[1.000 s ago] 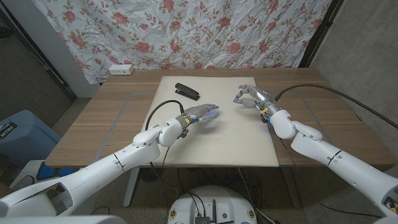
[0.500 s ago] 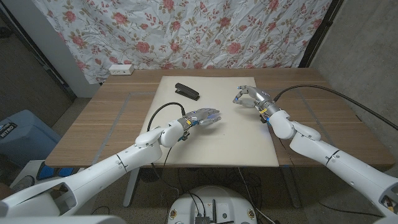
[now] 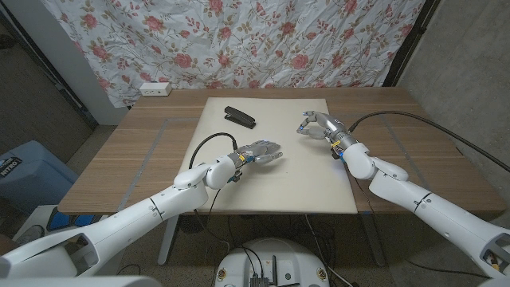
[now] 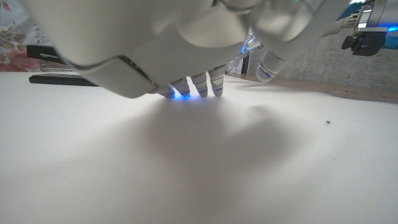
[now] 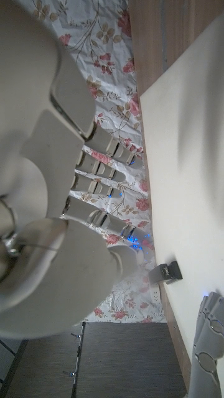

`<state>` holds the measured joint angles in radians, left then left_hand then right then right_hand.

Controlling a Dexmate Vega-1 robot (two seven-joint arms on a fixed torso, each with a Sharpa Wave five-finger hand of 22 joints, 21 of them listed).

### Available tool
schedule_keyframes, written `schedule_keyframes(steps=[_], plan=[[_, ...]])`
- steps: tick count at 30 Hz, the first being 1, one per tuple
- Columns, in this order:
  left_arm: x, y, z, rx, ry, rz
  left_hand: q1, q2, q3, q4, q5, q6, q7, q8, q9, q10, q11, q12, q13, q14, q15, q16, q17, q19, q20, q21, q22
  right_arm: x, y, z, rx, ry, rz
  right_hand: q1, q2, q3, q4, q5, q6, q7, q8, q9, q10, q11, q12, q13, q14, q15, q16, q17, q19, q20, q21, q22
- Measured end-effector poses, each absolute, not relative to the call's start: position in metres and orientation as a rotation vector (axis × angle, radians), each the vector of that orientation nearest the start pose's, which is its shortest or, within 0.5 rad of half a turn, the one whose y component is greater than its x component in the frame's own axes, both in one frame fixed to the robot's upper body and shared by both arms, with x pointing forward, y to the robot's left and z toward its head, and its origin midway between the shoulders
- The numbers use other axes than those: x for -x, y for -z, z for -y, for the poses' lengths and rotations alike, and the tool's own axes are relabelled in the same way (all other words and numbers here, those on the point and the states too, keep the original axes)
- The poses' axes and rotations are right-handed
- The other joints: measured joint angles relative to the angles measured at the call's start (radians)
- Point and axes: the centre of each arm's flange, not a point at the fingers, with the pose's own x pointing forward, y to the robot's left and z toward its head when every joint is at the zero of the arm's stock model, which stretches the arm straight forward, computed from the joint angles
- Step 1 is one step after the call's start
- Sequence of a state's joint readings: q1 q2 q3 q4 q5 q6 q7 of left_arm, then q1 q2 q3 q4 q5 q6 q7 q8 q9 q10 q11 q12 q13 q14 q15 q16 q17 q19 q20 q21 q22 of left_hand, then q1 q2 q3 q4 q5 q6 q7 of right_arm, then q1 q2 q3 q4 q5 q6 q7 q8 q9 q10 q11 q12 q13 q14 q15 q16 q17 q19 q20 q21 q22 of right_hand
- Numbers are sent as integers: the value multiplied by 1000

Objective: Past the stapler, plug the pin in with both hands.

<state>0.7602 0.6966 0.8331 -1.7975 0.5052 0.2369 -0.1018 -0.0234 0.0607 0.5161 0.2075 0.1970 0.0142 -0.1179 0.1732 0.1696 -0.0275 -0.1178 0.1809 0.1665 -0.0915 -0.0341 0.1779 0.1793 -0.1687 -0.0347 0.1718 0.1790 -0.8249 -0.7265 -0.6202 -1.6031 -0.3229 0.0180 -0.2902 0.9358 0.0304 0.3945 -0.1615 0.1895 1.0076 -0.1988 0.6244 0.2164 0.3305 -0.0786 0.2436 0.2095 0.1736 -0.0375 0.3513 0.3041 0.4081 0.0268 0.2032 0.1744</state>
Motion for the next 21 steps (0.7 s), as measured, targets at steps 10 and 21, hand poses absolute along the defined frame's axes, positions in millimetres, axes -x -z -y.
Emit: schedule_keyframes(steps=[10,21], plan=[[-591,73,-110,-1400,344,543,0,0,-8,0,0,0,0,0,0,0,0,0,-1,0,0,-2,0,-1,-1,7,0,-616,35,219,1056,2,724,0,0,-4,-4,0,0,0,-1,5,0,0,0,0,0,0,0,0,-7,0,-2,0],[-591,74,-110,-1405,347,537,0,0,-16,0,0,0,0,0,1,0,0,0,-1,-2,-2,0,0,-3,-3,11,0,-619,42,217,1051,-1,714,0,0,-4,-4,0,0,0,1,5,0,0,-8,0,-8,0,0,0,-14,0,-4,0]])
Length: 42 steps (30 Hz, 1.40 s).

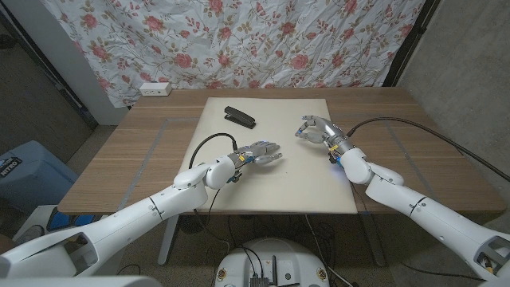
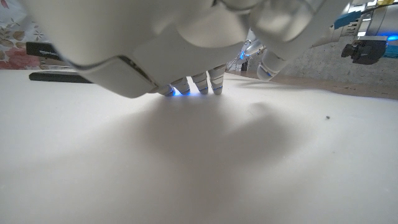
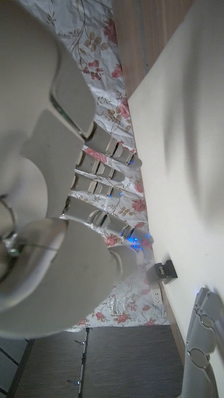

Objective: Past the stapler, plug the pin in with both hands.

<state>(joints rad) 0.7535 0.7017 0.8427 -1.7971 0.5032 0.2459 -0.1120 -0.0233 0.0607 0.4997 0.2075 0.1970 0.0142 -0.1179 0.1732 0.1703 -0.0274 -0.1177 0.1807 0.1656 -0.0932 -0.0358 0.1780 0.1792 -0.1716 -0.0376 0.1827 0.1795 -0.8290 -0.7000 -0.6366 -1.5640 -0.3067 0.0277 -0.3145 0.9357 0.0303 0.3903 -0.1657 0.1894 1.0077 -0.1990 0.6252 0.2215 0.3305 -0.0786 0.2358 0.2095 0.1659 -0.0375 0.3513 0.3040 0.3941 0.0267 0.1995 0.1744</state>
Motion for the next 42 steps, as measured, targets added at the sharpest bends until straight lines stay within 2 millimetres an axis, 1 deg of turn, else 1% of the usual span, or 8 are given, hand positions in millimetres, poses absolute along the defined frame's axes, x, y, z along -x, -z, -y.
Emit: schedule_keyframes(steps=[7,11,12,22,23,35,40,42], plan=[[-591,73,-110,-1410,347,537,0,0,-4,-4,0,2,2,0,0,3,3,0,0,0,0,0,0,0,0,3,0,-621,45,216,1052,3,712,0,0,-4,4,0,0,0,0,0,0,0,0,0,0,0,0,0,0,0,0,0],[-592,72,-110,-1415,347,537,0,0,-8,0,8,4,4,0,0,4,4,0,0,4,4,0,-3,0,0,3,0,-623,46,215,1052,3,708,0,0,-4,4,0,0,0,0,0,0,0,0,0,0,0,0,0,0,0,0,0],[-593,72,-110,-1416,346,536,0,0,-8,0,8,4,4,0,0,4,4,0,0,4,4,0,-3,0,0,3,0,-623,46,215,1052,3,708,0,0,-4,4,0,5,-6,0,-1,0,0,0,0,0,0,0,0,0,0,0,0],[-595,71,-112,-1420,342,534,0,0,-13,-4,8,9,9,5,0,6,6,5,0,8,0,0,-3,0,0,3,0,-624,47,216,1054,8,702,5,-5,-4,4,0,7,-7,-3,6,0,0,0,0,0,0,0,0,0,0,0,0],[-594,71,-110,-1428,353,542,0,0,-13,-4,8,9,9,5,0,8,8,5,0,8,0,0,-3,0,0,3,0,-628,51,214,1057,3,690,5,-5,-4,4,0,7,-7,-3,6,0,0,0,0,0,0,0,0,0,0,0,0],[-595,70,-110,-1435,356,545,0,0,-17,-8,8,9,9,5,0,9,9,5,0,8,0,0,-3,0,0,11,-3,-631,56,215,1063,1,675,5,-5,-4,4,-1,7,-7,0,6,0,0,-8,0,-3,-4,0,5,-3,-4,0,0],[-595,70,-110,-1439,357,545,0,0,-17,-8,8,9,9,5,0,9,9,5,0,8,0,0,-3,0,0,11,-3,-633,58,215,1065,-2,669,5,-5,-4,4,-1,1,-13,0,6,0,0,-8,0,-3,-4,0,5,-3,-4,0,0],[-595,70,-110,-1440,357,545,0,0,-17,-8,8,13,13,5,0,9,9,5,0,8,0,0,-3,0,0,11,-3,-633,58,215,1065,-3,670,5,-5,-4,4,-1,1,-13,0,6,0,0,-8,0,-4,-3,0,5,-3,-4,0,0]])
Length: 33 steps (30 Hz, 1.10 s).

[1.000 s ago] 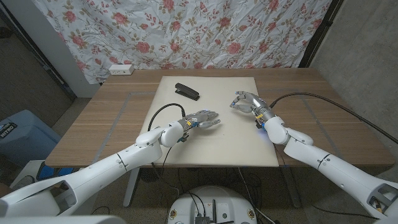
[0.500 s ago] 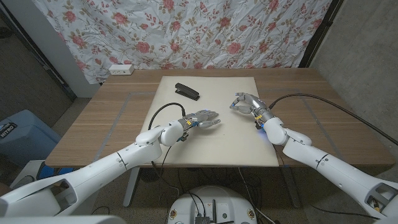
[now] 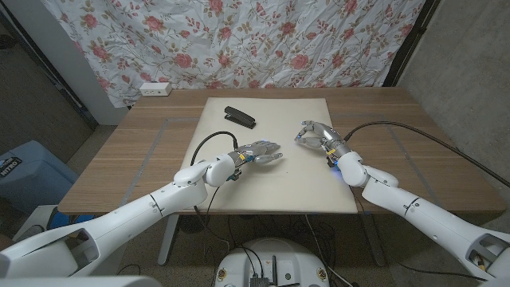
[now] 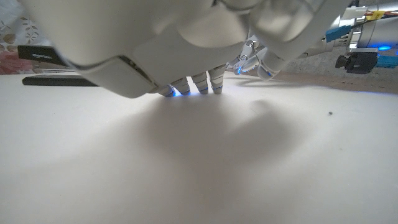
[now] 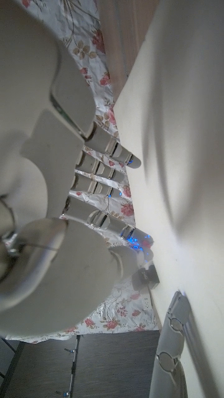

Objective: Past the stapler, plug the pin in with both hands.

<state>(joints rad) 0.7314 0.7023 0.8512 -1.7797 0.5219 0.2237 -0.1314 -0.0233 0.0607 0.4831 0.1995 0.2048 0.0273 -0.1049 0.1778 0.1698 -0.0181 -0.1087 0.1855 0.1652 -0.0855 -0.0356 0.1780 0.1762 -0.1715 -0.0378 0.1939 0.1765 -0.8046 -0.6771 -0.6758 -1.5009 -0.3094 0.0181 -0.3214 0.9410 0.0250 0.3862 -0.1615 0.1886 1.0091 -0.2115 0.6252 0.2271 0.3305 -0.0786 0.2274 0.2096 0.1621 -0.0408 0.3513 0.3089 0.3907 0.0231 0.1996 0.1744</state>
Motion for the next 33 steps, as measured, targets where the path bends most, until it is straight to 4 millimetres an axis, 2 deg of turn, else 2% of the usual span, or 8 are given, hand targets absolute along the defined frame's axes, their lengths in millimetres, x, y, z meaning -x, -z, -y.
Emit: schedule_keyframes(steps=[2,5,17,19,33], plan=[[-595,70,-110,-1441,357,545,0,0,0,0,0,2,1,0,0,0,0,0,0,0,0,0,0,1,0,0,0,-633,60,215,1067,-5,666,0,0,0,0,0,0,0,0,0,-1,0,0,0,-7,7,-2,0,0,0,0,0],[-594,69,-110,-1442,356,546,0,0,0,0,0,5,-2,0,0,0,0,0,0,8,1,0,0,7,5,0,-1,-634,61,215,1068,-7,665,0,0,-3,-3,0,0,0,0,0,-9,2,0,0,-15,0,-8,0,0,0,0,0],[-593,70,-109,-1448,358,548,0,0,-4,-4,7,5,-2,0,0,0,0,0,0,12,2,4,-2,10,2,0,-2,-634,64,216,1081,-9,662,0,0,-4,-4,0,0,0,0,-2,-9,2,-7,0,-30,5,-9,0,-47,-10,-15,0],[-592,70,-109,-1449,358,549,0,0,-4,-4,7,5,-2,0,0,0,0,-1,0,17,2,4,-2,13,6,-1,-2,-634,65,216,1083,-8,660,1,1,-4,-4,0,0,0,-1,1,-9,2,-7,0,-30,5,-15,0,-53,-5,-15,-2],[-591,71,-110,-1454,356,546,0,0,-4,-4,7,11,-8,-1,0,0,0,-1,0,21,0,4,-5,19,3,6,-2,-634,69,219,1106,-7,647,3,3,-4,-4,0,0,0,-4,3,-15,-4,-7,0,-30,5,-15,0,-60,-8,-15,-2]])
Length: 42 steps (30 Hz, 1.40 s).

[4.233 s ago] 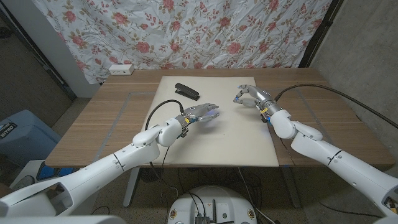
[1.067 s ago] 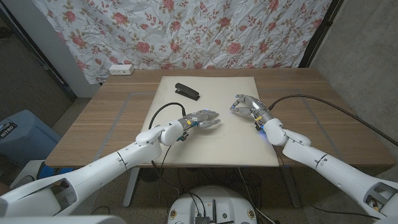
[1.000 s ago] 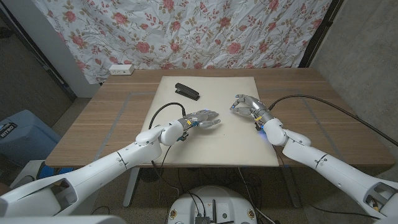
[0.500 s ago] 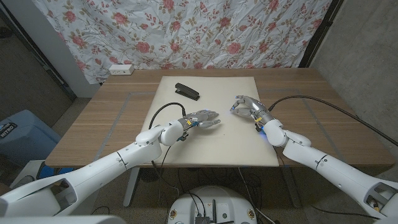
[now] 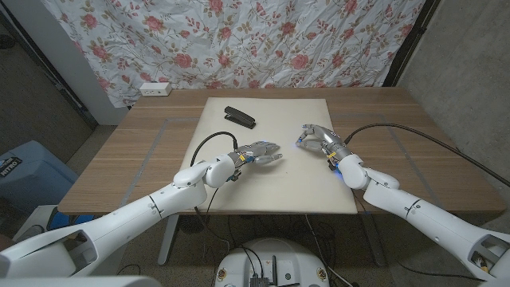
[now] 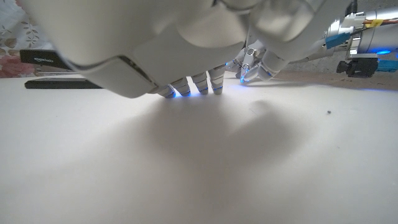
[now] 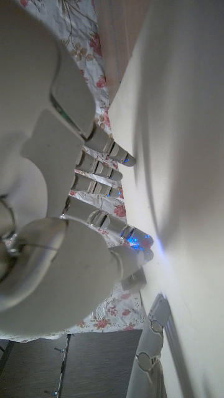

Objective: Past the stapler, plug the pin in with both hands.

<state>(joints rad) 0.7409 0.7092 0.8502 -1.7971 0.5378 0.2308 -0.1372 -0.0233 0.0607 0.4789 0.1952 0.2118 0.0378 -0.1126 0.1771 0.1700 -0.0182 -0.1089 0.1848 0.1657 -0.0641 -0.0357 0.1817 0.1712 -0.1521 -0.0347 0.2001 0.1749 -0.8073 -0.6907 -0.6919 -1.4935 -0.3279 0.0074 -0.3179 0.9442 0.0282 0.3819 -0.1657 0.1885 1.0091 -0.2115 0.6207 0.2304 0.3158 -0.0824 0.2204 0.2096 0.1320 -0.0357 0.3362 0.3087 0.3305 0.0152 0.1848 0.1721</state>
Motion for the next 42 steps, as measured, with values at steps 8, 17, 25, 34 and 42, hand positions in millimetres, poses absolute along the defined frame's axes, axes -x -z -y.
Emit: schedule_keyframes(steps=[8,17,25,34,42], plan=[[-591,72,-109,-1455,357,544,0,0,0,0,0,0,0,0,0,0,0,0,0,0,0,-1,0,3,-3,0,0,-635,71,220,1121,-6,640,1,1,-3,3,0,0,0,-3,0,0,0,0,0,0,0,0,-3,-6,6,0,0],[-592,72,-109,-1455,358,542,0,0,0,0,0,0,0,0,0,0,0,0,0,0,0,-1,-1,7,1,-1,-1,-636,72,220,1134,-9,633,1,1,-3,3,0,0,0,1,-1,0,0,0,0,0,0,0,-3,-6,6,0,0],[-592,72,-110,-1457,362,537,4,4,3,-3,0,0,0,0,0,0,0,0,0,0,0,-1,-2,8,2,-1,-4,-637,73,220,1142,-10,628,1,1,-3,3,0,0,0,1,-1,0,0,0,0,0,0,0,-2,-6,6,0,0],[-594,71,-110,-1458,366,530,7,1,5,-4,0,9,-2,0,0,4,-4,0,0,4,4,-1,-1,8,2,-1,-4,-638,74,221,1151,-10,622,15,-13,-3,3,-3,0,0,0,0,0,0,0,0,0,0,0,-2,-6,6,0,0],[-595,71,-111,-1458,371,525,7,1,7,-7,8,12,2,0,0,4,-4,0,0,4,4,-1,-1,8,2,-1,-4,-637,74,222,1159,-10,617,15,-13,-3,3,-3,4,-4,-2,0,0,0,0,0,0,0,-4,-2,-6,6,0,-1]])
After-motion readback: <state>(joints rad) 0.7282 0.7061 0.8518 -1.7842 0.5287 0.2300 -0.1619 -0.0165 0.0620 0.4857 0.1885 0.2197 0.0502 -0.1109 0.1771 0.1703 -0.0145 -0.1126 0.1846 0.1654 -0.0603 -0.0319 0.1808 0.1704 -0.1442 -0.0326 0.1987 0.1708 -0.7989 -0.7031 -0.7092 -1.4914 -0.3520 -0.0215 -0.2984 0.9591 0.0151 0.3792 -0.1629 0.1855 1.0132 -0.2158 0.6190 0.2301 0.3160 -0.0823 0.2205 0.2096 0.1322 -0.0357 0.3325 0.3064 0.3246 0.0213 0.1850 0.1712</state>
